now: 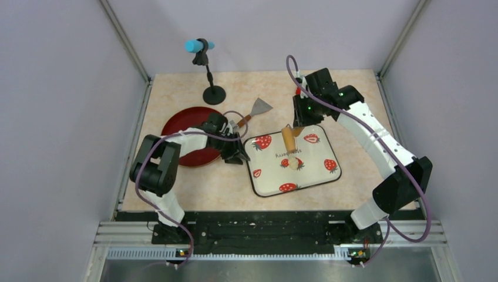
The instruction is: Roll out the dumpling wrappers from the dough
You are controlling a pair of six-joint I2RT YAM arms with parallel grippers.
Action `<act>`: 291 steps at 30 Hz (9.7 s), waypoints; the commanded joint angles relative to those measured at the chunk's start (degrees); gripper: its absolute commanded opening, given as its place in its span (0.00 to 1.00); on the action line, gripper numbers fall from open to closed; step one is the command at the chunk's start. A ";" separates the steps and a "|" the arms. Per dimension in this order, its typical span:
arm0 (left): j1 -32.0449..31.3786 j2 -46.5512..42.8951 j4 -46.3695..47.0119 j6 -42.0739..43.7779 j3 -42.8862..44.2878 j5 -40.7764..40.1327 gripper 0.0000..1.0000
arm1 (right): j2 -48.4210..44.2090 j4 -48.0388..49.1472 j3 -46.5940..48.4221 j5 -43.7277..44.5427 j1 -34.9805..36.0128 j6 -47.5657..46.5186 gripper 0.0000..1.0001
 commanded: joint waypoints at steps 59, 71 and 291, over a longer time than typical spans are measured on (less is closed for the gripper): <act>-16.70 -4.81 -5.22 4.19 25.28 -12.75 0.00 | 9.05 -5.08 11.12 -24.42 -3.12 7.41 0.16; -16.79 -4.51 -6.17 4.24 25.88 -13.58 0.00 | 10.25 -6.01 10.20 -27.72 -3.03 7.17 0.25; 3.62 2.46 -1.14 0.21 -5.86 -12.92 0.00 | 16.52 -9.48 -11.76 1.22 8.15 -3.09 0.00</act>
